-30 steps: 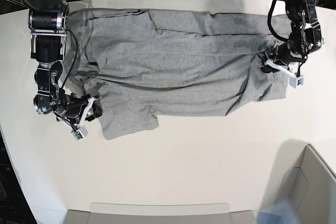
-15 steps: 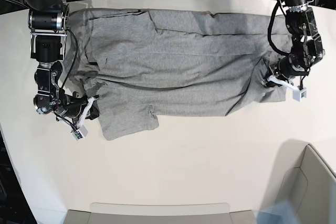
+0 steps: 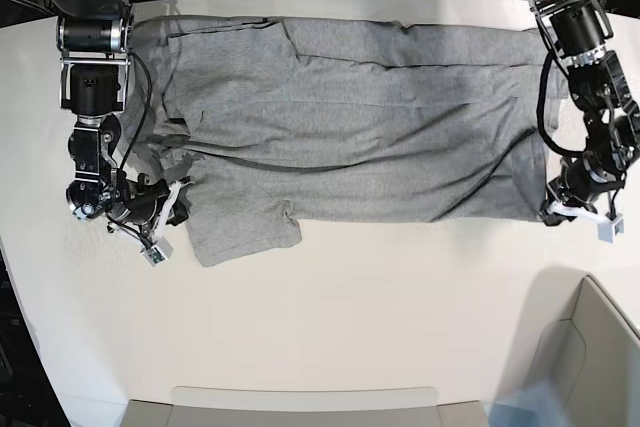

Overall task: Fold the T-shirt properly
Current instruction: 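Move the left gripper back to the shirt's side edge near the hem, then grasp the hem-side edge with the right gripper, holding with the left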

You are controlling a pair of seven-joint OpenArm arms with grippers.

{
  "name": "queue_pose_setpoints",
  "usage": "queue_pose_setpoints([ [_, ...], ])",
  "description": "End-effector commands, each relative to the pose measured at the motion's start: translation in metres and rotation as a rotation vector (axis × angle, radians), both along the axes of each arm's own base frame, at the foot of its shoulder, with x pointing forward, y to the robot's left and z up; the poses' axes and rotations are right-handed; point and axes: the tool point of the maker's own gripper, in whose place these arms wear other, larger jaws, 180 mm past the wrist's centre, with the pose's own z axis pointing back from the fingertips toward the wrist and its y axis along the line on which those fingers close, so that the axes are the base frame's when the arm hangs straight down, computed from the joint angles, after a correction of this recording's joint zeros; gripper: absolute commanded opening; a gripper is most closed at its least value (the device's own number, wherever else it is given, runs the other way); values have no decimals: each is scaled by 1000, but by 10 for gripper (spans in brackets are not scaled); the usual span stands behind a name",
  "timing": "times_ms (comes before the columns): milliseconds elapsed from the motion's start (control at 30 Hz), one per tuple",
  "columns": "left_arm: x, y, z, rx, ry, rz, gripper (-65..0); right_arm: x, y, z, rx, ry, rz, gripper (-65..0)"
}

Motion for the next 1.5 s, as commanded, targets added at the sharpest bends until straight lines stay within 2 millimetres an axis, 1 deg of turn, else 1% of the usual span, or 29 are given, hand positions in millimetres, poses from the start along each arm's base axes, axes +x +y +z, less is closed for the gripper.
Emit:
queue_pose_setpoints([
  [0,9,7,18,11,-46,6,-650,12,-6,16,-21,-41,-6,-650],
  [167,12,7,19,10,-49,5,-650,16,-5,30,-23,-95,-1,-650],
  [233,12,7,19,10,-49,5,-650,18,-9,41,-12,-137,-24,-650],
  [333,10,7,16,10,-41,5,-650,19,-10,53,7,-185,-53,-650],
  [400,10,7,16,10,-41,5,-650,14,-16,54,11,-195,-76,-650],
  [467,9,7,16,10,-40,5,-650,6,-22,51,-16,-168,-88,-650],
  [533,9,7,16,10,-40,5,-650,-1,-23,51,-50,-146,-79,-650],
  [700,9,7,15,10,-39,4,-650,-14,-17,71,-115,-185,-50,-650],
  [800,9,7,15,10,-39,4,-650,-16,-24,84,-140,-211,-68,-650],
  [900,9,7,15,10,-39,4,-650,-17,-27,83,-161,-188,-69,-650],
  [1033,9,7,15,10,-39,4,-650,-22,-25,74,-174,-143,-60,-650],
  [1100,9,7,15,9,-36,3,-650,-29,-28,69,-214,-92,-52,-587],
  [1133,8,7,15,8,-35,2,-650,-31,-27,68,-225,-77,-45,-536],
  [1233,8,6,15,8,-34,2,-650,-33,-22,82,-249,-123,-10,-390],
  [1267,8,6,15,8,-34,2,-650,-35,-20,86,-257,-137,11,-354],
  [1333,8,6,15,8,-34,2,-650,-31,-20,99,-267,-179,26,-314],
  [1367,8,6,15,8,-34,2,-650,-28,-22,103,-259,-198,14,-308],
  [1400,8,6,15,8,-34,2,-650,-20,-24,111,-239,-232,-2,-307],
  [1433,8,6,15,8,-34,2,-650,-12,-27,115,-210,-250,-24,-306],
  [1467,8,6,14,6,-34,1,-650,-7,-31,112,-188,-242,-43,-306],
])
